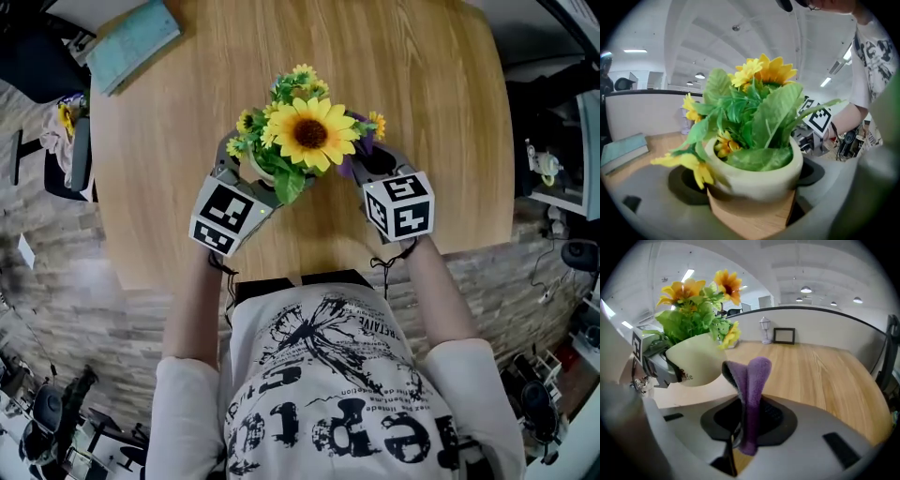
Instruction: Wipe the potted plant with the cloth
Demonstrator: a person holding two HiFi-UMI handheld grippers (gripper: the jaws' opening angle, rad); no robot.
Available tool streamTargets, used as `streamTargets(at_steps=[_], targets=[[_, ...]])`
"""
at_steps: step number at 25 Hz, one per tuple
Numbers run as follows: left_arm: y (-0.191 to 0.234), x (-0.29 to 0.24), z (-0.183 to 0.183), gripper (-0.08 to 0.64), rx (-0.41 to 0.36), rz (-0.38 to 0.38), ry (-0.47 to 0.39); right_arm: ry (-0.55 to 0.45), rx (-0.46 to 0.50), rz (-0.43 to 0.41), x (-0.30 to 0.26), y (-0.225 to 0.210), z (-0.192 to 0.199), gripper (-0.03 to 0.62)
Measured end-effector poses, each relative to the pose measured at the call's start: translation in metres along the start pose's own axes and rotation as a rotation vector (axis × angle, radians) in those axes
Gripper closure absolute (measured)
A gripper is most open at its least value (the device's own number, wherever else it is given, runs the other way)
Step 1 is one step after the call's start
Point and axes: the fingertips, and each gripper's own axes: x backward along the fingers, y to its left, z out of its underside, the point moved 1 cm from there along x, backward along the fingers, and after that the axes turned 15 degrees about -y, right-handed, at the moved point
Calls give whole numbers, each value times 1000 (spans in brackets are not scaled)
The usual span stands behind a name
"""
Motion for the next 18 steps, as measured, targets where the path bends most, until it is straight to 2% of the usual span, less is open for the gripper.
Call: streamTargets(at_steps=[7, 11, 18], targets=[[13, 11, -53, 31, -10, -34, -46, -117, -39, -147, 1, 45, -49, 514], [16, 17, -72, 31, -14, -32, -61, -161, -5, -214, 1, 70, -67, 514], [19, 20, -90, 31, -24, -21, -83, -214, 71, -271, -1, 88, -90, 515]])
